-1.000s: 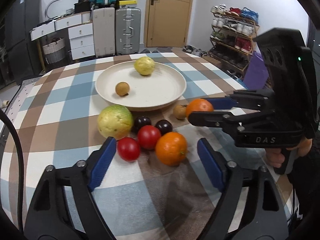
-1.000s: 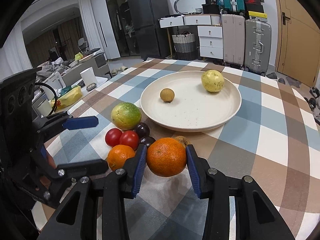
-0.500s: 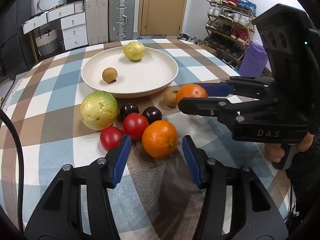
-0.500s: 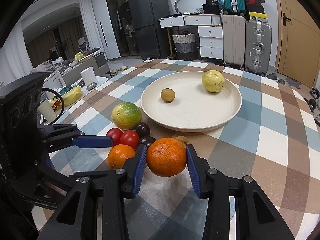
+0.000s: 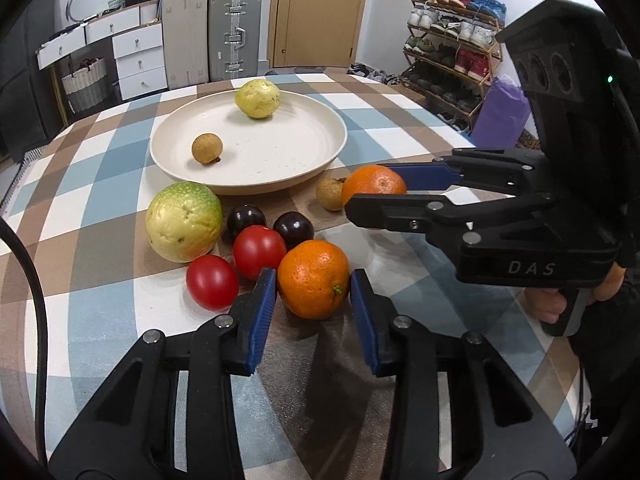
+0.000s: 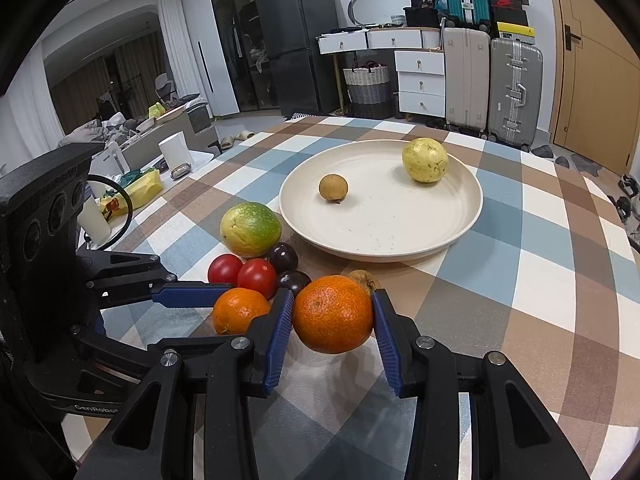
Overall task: Organize fruits
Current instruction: 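Carry both oranges over the white plate and release them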
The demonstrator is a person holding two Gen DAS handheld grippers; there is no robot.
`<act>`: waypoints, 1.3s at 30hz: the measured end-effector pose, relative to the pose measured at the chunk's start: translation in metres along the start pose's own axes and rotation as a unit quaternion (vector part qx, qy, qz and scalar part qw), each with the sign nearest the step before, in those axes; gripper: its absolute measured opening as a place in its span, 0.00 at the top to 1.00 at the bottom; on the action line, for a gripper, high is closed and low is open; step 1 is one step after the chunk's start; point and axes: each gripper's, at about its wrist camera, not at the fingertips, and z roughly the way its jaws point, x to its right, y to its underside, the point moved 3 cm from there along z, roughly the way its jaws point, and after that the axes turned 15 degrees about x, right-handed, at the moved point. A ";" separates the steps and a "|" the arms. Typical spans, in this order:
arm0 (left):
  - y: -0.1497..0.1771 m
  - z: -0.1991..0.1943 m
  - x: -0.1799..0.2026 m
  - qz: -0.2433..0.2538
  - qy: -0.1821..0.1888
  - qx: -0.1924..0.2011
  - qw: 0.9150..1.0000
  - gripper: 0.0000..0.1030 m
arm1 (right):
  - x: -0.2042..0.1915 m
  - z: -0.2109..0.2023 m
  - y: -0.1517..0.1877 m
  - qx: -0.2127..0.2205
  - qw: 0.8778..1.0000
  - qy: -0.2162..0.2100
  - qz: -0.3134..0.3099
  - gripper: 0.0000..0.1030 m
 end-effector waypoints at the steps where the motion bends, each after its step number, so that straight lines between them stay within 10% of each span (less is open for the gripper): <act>1: -0.001 -0.001 0.000 0.001 0.001 0.003 1.000 0.66 | 0.000 0.000 0.000 0.001 1.000 0.000 0.000 0.60; 18: -0.038 -0.033 -0.042 -0.044 -0.028 0.091 0.995 0.67 | 0.024 -0.026 -0.022 0.096 0.994 0.048 0.036 0.60; 39: -0.085 -0.010 -0.067 -0.034 -0.061 0.129 0.989 0.66 | 0.020 -0.018 -0.057 0.103 0.992 0.062 0.033 0.60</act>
